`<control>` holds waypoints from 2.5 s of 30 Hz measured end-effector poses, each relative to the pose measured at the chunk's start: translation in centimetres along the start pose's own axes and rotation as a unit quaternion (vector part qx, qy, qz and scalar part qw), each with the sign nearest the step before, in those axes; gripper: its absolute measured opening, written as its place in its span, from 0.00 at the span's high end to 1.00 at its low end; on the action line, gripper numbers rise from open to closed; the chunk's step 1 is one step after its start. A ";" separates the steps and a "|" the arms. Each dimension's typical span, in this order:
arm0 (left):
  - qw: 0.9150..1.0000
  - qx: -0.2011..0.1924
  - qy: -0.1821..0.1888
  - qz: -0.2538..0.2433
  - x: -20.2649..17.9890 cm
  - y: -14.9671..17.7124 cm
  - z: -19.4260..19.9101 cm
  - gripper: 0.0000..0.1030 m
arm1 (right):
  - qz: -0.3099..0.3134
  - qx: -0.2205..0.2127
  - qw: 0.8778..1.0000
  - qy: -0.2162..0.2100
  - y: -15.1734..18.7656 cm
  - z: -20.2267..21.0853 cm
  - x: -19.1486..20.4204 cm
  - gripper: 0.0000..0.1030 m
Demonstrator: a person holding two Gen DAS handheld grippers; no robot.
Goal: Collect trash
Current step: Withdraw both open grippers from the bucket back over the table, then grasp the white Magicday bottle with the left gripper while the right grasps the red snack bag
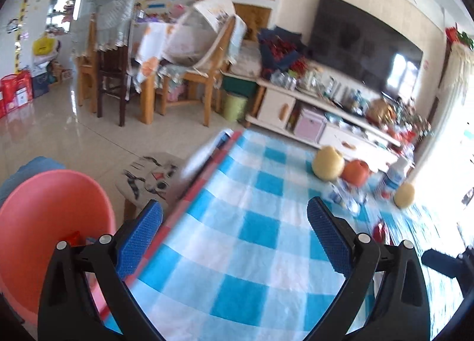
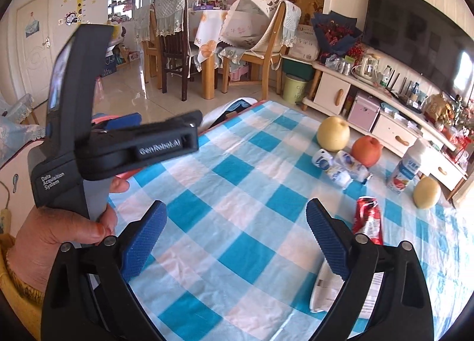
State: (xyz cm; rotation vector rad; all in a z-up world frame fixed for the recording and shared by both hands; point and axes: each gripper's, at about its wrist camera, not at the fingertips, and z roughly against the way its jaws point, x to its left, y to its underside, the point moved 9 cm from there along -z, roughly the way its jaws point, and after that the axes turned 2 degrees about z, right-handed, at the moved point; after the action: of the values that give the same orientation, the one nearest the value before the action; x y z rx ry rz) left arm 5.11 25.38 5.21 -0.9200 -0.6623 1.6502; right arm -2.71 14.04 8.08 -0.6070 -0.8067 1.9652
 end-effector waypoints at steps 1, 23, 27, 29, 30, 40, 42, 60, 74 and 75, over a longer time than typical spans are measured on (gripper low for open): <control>1.000 0.002 -0.001 -0.006 -0.6 0.1 -0.2 0.04 | -0.002 -0.003 1.000 0.001 0.1 0.2 -0.4 0.09; 0.995 0.078 0.041 -0.044 -9.0 3.9 -4.4 0.04 | -0.089 0.025 0.996 0.010 4.2 2.9 -11.3 0.05; 0.993 0.093 0.060 -0.032 -10.5 4.6 -5.1 0.04 | -0.118 0.028 0.992 0.025 4.6 3.5 -14.3 0.05; 0.992 0.102 0.067 -0.029 -11.3 5.0 -5.6 0.04 | -0.142 0.031 0.989 0.037 5.0 3.6 -16.3 0.05; 0.992 0.106 0.069 -0.028 -11.7 5.2 -5.8 0.04 | -0.155 0.031 0.987 0.041 5.1 3.8 -17.2 0.05; 0.985 0.143 0.095 -0.004 -16.3 6.3 -9.5 0.04 | -0.217 0.066 0.968 0.104 7.2 2.5 -24.4 0.05; 0.983 0.155 0.099 0.002 -17.2 6.5 -10.8 0.04 | -0.223 0.073 0.967 0.104 7.5 1.7 -24.9 0.06; 0.979 0.190 0.068 0.002 -19.9 5.1 -20.4 0.04 | -0.193 0.142 0.968 0.069 10.0 -7.6 -24.0 0.05; 0.959 0.184 0.119 -0.181 -23.2 6.1 -21.2 0.04 | -0.195 0.146 0.968 0.064 10.0 -9.2 -24.1 0.06; 0.957 0.181 0.122 -0.194 -23.4 6.2 -21.1 0.04 | -0.197 0.146 0.967 0.064 10.0 -9.2 -24.2 0.06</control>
State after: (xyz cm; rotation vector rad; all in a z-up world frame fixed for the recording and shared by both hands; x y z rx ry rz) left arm 22.28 0.51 -5.78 -0.6610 -0.3273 1.2279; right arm 9.53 -8.23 -3.09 -0.3603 -0.4986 1.6183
